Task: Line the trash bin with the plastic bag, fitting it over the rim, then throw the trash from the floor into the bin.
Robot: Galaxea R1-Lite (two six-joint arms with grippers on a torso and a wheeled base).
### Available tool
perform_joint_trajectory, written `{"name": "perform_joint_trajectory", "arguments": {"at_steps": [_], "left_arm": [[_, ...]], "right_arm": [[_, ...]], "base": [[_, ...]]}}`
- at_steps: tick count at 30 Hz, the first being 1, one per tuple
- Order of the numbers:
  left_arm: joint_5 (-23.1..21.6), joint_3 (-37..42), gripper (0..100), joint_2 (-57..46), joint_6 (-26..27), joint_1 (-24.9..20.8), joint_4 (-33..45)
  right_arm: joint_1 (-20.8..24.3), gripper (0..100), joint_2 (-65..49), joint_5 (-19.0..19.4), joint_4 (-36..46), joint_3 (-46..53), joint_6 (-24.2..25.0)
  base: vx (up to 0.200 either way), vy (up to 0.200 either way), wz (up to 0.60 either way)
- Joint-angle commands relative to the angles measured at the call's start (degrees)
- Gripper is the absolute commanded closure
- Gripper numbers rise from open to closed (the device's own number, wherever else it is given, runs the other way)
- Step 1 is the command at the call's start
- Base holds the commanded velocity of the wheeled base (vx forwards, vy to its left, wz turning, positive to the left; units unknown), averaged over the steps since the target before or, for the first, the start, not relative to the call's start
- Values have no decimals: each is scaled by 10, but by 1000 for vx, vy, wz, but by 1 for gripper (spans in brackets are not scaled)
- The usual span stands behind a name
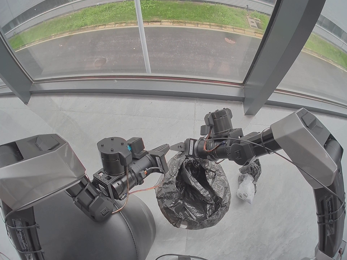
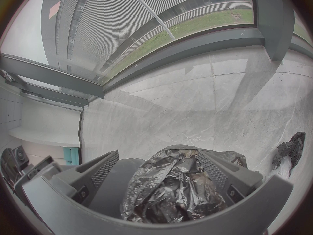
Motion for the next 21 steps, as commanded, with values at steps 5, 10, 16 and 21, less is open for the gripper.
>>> {"name": "perform_joint_trajectory", "arguments": {"at_steps": [5,10,16,21], "left_arm": [[1,22,100,18,-4,-4,1],[1,22,100,23,-7,-4,-1],[2,28,100,19,-14,-3,-1],[3,35,100,4,-15,-3,-5]], "right_arm": [[-4,0,55,-2,3,-30,1],[-10,0,61,-3,3,-30,1],[-27,0,50,-7,4,-26,10],[-33,0,-5,-23,9,-21,12]], "base": [[0,0,0],[0,0,0],[0,0,0],[0,0,0]]}}
